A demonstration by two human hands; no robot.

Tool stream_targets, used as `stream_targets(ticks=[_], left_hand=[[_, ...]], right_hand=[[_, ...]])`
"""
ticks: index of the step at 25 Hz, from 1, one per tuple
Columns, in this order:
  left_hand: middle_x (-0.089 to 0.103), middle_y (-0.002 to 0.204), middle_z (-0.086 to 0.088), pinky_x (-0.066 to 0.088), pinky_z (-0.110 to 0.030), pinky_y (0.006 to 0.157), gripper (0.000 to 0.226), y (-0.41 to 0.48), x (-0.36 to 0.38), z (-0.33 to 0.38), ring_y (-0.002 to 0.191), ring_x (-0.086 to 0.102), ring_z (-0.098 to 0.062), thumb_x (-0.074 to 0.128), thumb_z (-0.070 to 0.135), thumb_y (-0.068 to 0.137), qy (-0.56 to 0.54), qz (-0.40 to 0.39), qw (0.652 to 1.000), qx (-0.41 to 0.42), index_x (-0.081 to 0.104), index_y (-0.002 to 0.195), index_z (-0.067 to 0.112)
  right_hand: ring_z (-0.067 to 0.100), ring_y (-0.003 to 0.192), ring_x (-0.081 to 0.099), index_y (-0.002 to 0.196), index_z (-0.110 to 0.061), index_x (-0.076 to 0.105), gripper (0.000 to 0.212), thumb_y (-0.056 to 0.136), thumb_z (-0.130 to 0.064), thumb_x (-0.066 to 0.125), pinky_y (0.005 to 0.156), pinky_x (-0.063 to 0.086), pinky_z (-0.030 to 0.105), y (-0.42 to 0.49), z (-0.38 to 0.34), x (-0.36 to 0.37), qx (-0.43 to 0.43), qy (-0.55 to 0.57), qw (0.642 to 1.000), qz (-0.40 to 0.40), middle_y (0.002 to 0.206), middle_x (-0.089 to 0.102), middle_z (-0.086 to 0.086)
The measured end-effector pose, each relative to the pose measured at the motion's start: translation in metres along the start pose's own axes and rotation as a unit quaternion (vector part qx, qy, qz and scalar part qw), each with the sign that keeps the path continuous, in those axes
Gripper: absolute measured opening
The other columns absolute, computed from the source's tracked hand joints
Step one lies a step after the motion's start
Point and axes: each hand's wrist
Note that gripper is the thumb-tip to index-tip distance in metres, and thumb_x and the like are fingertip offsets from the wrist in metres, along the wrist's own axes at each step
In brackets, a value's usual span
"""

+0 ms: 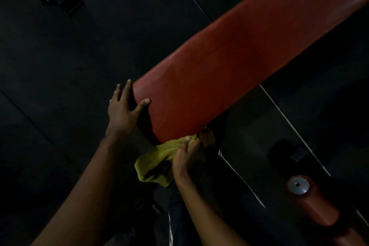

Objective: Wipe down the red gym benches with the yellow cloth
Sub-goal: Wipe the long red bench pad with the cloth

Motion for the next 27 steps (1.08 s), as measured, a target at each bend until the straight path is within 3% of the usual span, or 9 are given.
stream_targets(ticks=[2, 5, 9, 12, 15, 18, 22, 24, 27], left_hand=[[0.006, 0.169, -0.001, 0.024, -0.052, 0.121, 0.096, -0.01, -0.004, -0.005, 0.153, 0.016, -0.025, 0.069, 0.058, 0.086, -0.072, 0.005, 0.997, -0.012, 0.013, 0.16, 0.034], [0.023, 0.166, -0.004, 0.033, -0.037, 0.115, 0.103, -0.015, -0.008, -0.009, 0.148, 0.031, -0.021, 0.076, 0.048, 0.084, -0.166, 0.017, 0.984, -0.058, 0.014, 0.161, 0.022], [0.053, 0.138, 0.007, 0.041, -0.03, 0.1, 0.061, -0.024, -0.007, -0.026, 0.125, 0.05, -0.01, 0.061, 0.042, 0.098, -0.224, 0.033, 0.971, -0.082, 0.04, 0.153, 0.025], [0.064, 0.125, 0.007, 0.047, -0.038, 0.106, 0.039, -0.032, -0.004, -0.057, 0.12, 0.059, -0.013, 0.05, 0.045, 0.103, -0.271, 0.101, 0.95, -0.119, 0.06, 0.134, 0.024], [0.067, 0.117, 0.004, 0.048, -0.048, 0.106, 0.033, -0.049, 0.006, -0.091, 0.116, 0.063, -0.018, 0.044, 0.048, 0.105, -0.346, 0.142, 0.912, -0.17, 0.065, 0.12, 0.028], [0.067, 0.12, -0.001, 0.049, -0.051, 0.104, 0.036, -0.064, 0.019, -0.105, 0.114, 0.064, -0.023, 0.036, 0.05, 0.106, -0.397, 0.16, 0.876, -0.22, 0.066, 0.114, 0.03], [0.067, 0.122, -0.005, 0.051, -0.046, 0.101, 0.044, -0.075, 0.032, -0.101, 0.111, 0.064, -0.025, 0.028, 0.052, 0.107, -0.434, 0.176, 0.849, -0.246, 0.067, 0.107, 0.033], [0.068, 0.121, -0.006, 0.052, -0.042, 0.097, 0.045, -0.077, 0.037, -0.097, 0.109, 0.065, -0.025, 0.026, 0.051, 0.108, -0.446, 0.18, 0.839, -0.252, 0.067, 0.103, 0.035], [0.068, 0.119, -0.001, 0.051, -0.049, 0.1, 0.05, -0.074, 0.045, -0.095, 0.107, 0.066, -0.023, 0.026, 0.066, 0.1, -0.441, 0.189, 0.841, -0.251, 0.069, 0.1, 0.04]], right_hand=[[0.028, 0.122, 0.051, 0.138, 0.005, 0.042, 0.039, 0.108, -0.019, 0.04, 0.097, 0.032, 0.023, -0.003, 0.007, 0.004, -0.012, -0.024, 1.0, -0.003, 0.127, 0.049, 0.01], [0.014, 0.108, 0.046, 0.136, 0.001, 0.043, 0.037, 0.107, -0.022, 0.042, 0.088, 0.029, 0.016, -0.012, 0.01, -0.003, -0.012, -0.075, 0.994, -0.076, 0.125, 0.046, 0.005], [0.021, 0.11, 0.057, 0.119, -0.012, 0.053, 0.025, 0.103, -0.031, 0.051, 0.08, 0.033, 0.021, -0.026, 0.012, -0.026, -0.042, -0.218, 0.96, -0.17, 0.119, 0.057, 0.002], [0.013, 0.111, 0.057, 0.122, -0.026, 0.055, 0.028, 0.098, -0.039, 0.058, 0.086, 0.046, 0.03, -0.025, -0.016, -0.057, -0.175, -0.31, 0.907, -0.226, 0.121, 0.058, -0.009], [0.018, 0.107, 0.054, 0.134, -0.033, 0.053, 0.042, 0.092, -0.032, 0.062, 0.086, 0.049, 0.038, -0.032, -0.052, -0.058, -0.422, -0.423, 0.752, -0.278, 0.132, 0.051, -0.009], [0.026, 0.098, 0.051, 0.134, -0.029, 0.056, 0.067, 0.071, -0.016, 0.075, 0.076, 0.047, 0.039, -0.027, -0.071, -0.009, -0.586, -0.527, 0.572, -0.226, 0.135, 0.049, -0.004], [0.032, 0.119, 0.048, 0.128, -0.02, 0.064, 0.048, 0.09, -0.018, 0.035, 0.085, 0.042, 0.041, 0.001, -0.069, 0.048, -0.678, -0.636, 0.245, -0.276, 0.148, 0.043, 0.0], [0.032, 0.12, 0.045, 0.121, -0.022, 0.068, 0.037, 0.095, -0.023, 0.041, 0.085, 0.039, 0.041, 0.017, -0.076, 0.066, -0.693, -0.632, 0.189, -0.29, 0.142, 0.047, -0.001], [0.029, 0.112, 0.049, 0.126, -0.025, 0.062, 0.039, 0.087, -0.029, 0.055, 0.078, 0.04, 0.038, 0.031, -0.106, 0.095, -0.72, -0.603, 0.233, -0.253, 0.128, 0.053, -0.002]])
Point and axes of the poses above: each hand's wrist, its own y-axis towards the middle knuckle, its own x-axis out of the palm, z = x × y
